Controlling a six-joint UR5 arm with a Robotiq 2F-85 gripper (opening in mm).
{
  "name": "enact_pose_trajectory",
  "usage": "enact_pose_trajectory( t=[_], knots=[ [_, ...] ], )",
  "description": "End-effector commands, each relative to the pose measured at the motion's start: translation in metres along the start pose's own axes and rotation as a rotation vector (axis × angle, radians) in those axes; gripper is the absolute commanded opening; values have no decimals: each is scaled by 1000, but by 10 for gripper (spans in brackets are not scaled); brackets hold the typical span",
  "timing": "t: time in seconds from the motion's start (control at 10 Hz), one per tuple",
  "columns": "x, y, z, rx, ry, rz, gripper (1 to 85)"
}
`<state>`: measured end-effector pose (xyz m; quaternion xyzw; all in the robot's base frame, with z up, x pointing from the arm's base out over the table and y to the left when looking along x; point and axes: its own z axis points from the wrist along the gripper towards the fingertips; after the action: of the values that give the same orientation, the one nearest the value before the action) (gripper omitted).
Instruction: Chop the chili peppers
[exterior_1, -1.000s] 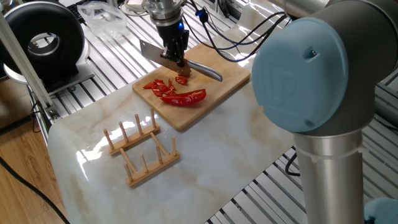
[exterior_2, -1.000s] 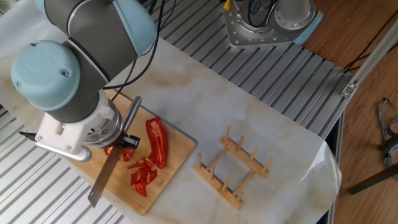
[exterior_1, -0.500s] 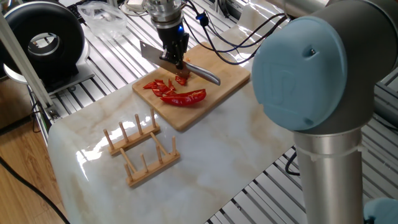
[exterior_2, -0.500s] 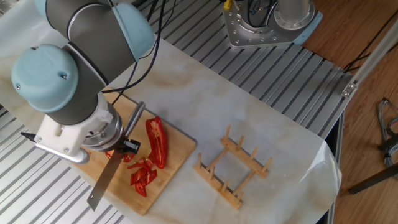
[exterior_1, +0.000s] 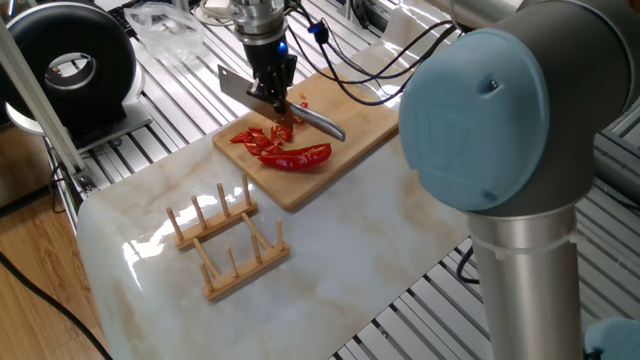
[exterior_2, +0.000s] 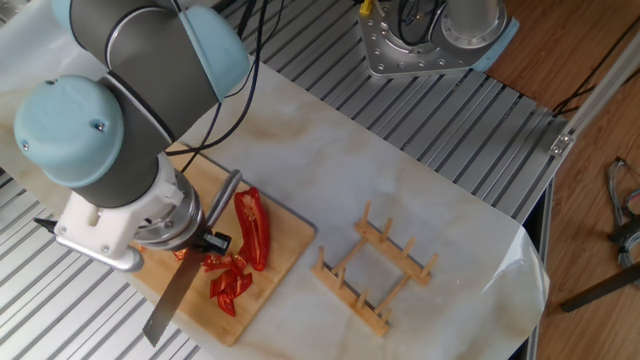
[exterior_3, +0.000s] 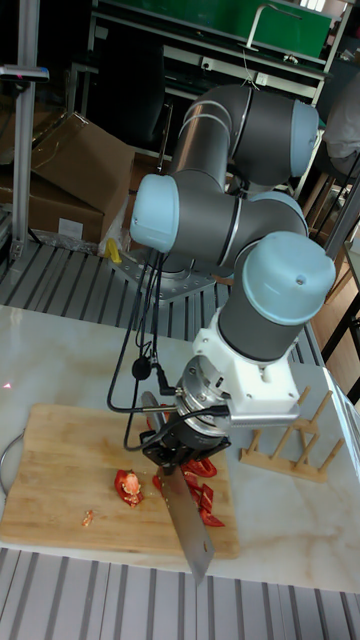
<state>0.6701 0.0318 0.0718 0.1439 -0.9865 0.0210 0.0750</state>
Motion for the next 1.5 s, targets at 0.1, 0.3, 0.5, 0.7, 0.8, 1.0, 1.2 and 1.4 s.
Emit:
enact_pose_trajectory(
  t=[0.1, 0.3, 0.5, 0.7, 0.8, 1.0, 1.2, 1.4],
  knots=[
    [-13, 21, -3, -41, -17, 28, 13],
    [-11, 17, -8, -25, -15, 24, 13],
    [-2, -6, -16, 44, -3, 6, 13],
    [8, -8, -25, 26, 9, 33, 13],
    [14, -10, -31, 32, 9, 53, 13],
    [25, -6, -43, 25, 1, 79, 13],
    [33, 3, -63, 13, -49, 140, 13],
    [50, -5, -74, 64, -48, 159, 13]
  ],
)
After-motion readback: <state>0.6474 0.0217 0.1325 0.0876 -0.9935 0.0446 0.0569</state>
